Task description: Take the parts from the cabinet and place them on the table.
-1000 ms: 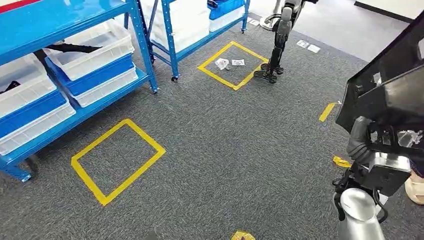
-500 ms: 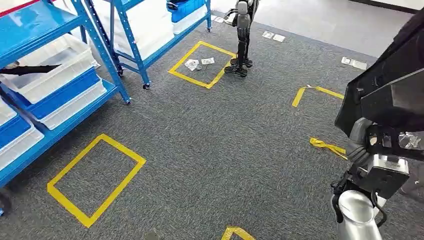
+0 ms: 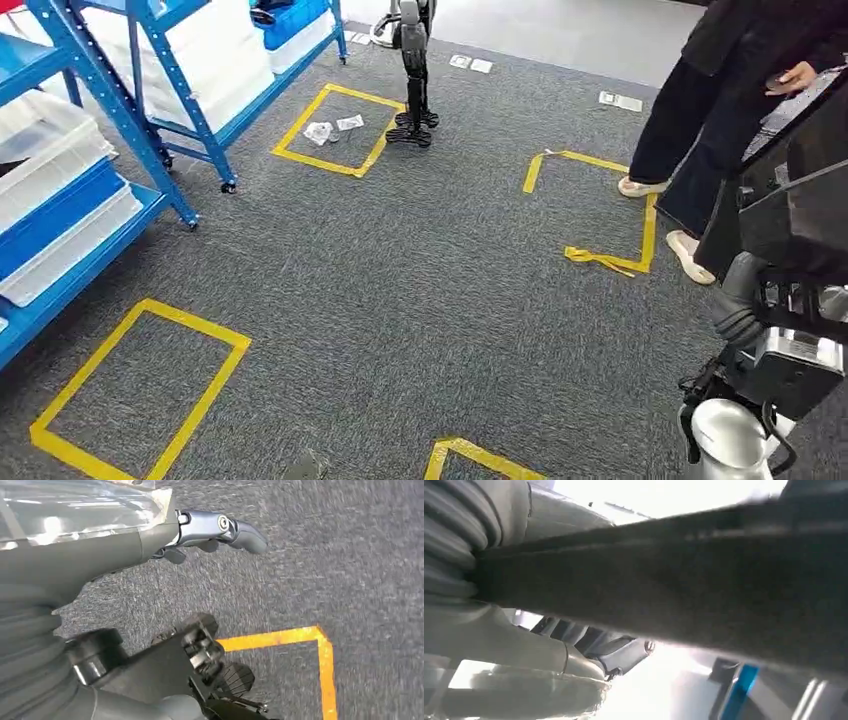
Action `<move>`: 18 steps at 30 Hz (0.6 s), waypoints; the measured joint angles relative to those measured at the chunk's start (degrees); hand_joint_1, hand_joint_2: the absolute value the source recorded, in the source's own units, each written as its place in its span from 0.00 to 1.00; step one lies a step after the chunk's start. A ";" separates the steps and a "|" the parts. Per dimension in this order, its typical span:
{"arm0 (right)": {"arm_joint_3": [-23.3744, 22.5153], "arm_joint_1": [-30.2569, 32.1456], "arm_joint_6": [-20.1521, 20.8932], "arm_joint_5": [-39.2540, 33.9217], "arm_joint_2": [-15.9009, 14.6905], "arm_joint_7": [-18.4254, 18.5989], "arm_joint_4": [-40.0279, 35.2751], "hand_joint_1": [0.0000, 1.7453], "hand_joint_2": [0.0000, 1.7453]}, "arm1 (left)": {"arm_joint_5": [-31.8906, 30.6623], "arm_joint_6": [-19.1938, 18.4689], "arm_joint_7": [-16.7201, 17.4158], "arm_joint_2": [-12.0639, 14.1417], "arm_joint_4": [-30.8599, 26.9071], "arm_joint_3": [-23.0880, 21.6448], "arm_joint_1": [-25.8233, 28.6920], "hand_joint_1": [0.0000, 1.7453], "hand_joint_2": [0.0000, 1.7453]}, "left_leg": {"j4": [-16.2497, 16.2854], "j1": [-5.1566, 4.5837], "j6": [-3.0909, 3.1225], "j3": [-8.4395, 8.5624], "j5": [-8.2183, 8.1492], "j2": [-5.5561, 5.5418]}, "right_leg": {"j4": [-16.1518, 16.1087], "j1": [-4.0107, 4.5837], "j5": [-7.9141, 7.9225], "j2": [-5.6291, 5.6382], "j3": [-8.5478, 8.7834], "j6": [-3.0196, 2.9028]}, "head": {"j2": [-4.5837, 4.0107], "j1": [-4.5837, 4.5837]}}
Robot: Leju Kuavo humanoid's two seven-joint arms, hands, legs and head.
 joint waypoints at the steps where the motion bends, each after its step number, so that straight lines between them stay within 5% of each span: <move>1: -0.02 -0.01 0.11 0.02 0.00 -0.02 -0.20 1.00 1.00 | 0.11 -0.19 0.00 -0.04 0.00 0.00 -0.02 0.00 1.00 | 0.10 0.03 -0.31 0.13 -0.20 0.62 | -5.46 -0.02 1.58 -1.77 3.19 0.54 | 0.02 0.02; 2: -0.04 -0.09 0.15 0.04 0.02 -0.02 -0.37 1.00 1.00 | 0.33 -0.41 0.00 0.04 0.02 0.02 -0.02 0.00 1.00 | 0.15 -0.34 -0.69 0.27 -0.44 1.17 | -8.91 0.10 1.66 -4.77 4.96 0.36 | 0.02 0.15; 3: 0.02 -0.22 0.22 0.04 0.04 -0.04 -0.41 1.00 1.00 | 0.48 -0.81 0.00 0.02 0.02 0.02 -0.02 0.00 1.00 | 0.37 -0.80 -1.19 0.20 -0.88 1.76 | -8.99 0.72 2.05 -4.25 5.44 -0.27 | 0.02 0.13; 6: -0.07 0.00 0.24 0.09 0.15 -0.07 -0.46 1.00 1.00 | 0.57 -1.14 0.00 0.13 0.09 0.04 -0.05 0.00 1.00 | -0.08 -0.77 -1.62 0.99 -0.94 3.59 | -8.80 0.73 2.18 -2.01 4.90 -1.44 | 0.02 -0.28; 7: -0.07 -0.05 0.24 0.15 0.15 -0.07 -0.59 1.00 1.00 | 0.57 -1.14 0.00 0.09 0.09 0.04 -0.16 0.00 1.00 | 0.04 -0.47 -2.11 0.90 -1.32 3.50 | -8.98 0.02 2.39 -1.25 4.95 -2.02 | 0.02 -0.35; 9: -0.11 -0.19 0.22 0.39 0.24 -0.07 -0.94 1.00 1.00 | 0.68 -1.61 -0.02 0.09 0.09 0.04 -0.32 0.00 1.00 | 4.49 -0.09 -2.53 -1.07 -4.61 -1.57 | -8.99 -0.15 2.50 -0.23 4.89 -2.82 | 0.02 -0.37; 10: -0.09 -0.17 0.22 0.50 0.33 -0.07 -1.07 1.00 1.00 | 1.18 -2.20 0.00 0.11 0.09 0.07 -0.22 0.00 1.00 | 9.43 -0.10 -2.58 -3.31 -7.04 -2.86 | -8.99 -0.08 2.48 0.36 4.86 -3.13 | 0.02 -0.52; 12: -0.11 0.02 0.22 0.68 0.55 -0.07 -1.09 1.00 1.00 | 1.60 -2.69 0.28 0.15 0.13 0.07 -0.04 0.00 1.00 | 17.96 -0.08 -2.55 -7.65 -9.90 -3.51 | -8.98 0.23 2.50 1.71 4.83 -3.34 | 0.02 -0.55; 14: -0.17 0.07 0.24 0.81 0.59 -0.07 -1.09 1.00 1.00 | 1.62 -2.99 0.35 0.22 0.17 0.07 -0.07 0.00 1.00 | 16.99 -0.08 -2.29 -7.87 -7.47 -3.66 | -8.96 0.33 2.50 3.30 4.90 -3.34 | 0.00 -0.55; 16: -0.33 0.07 0.24 0.90 0.66 -0.04 -1.16 1.00 1.00 | 1.62 -3.02 0.37 0.37 0.17 0.09 -0.14 0.00 1.00 | 7.80 -0.07 -1.70 -3.81 -1.98 -4.61 | -8.96 0.34 2.52 4.82 5.13 -3.30 | 0.02 -0.57; 17: -0.37 0.08 0.24 0.94 0.70 -0.04 -1.18 1.00 1.00 | 1.62 -3.02 0.37 0.44 0.17 0.09 -0.16 0.00 1.00 | 3.32 0.04 -1.35 -1.78 0.11 -7.04 | -8.96 0.18 2.56 5.41 5.12 -3.24 | 0.02 -0.57; 18: -0.37 -0.03 0.24 0.96 0.74 -0.04 -1.20 1.00 1.00 | 1.64 -3.04 0.37 0.59 0.17 0.09 -0.18 0.00 1.00 | 1.58 0.12 -1.16 -1.08 -0.33 -8.86 | -8.75 0.85 2.64 5.90 4.92 -2.99 | 0.02 -0.55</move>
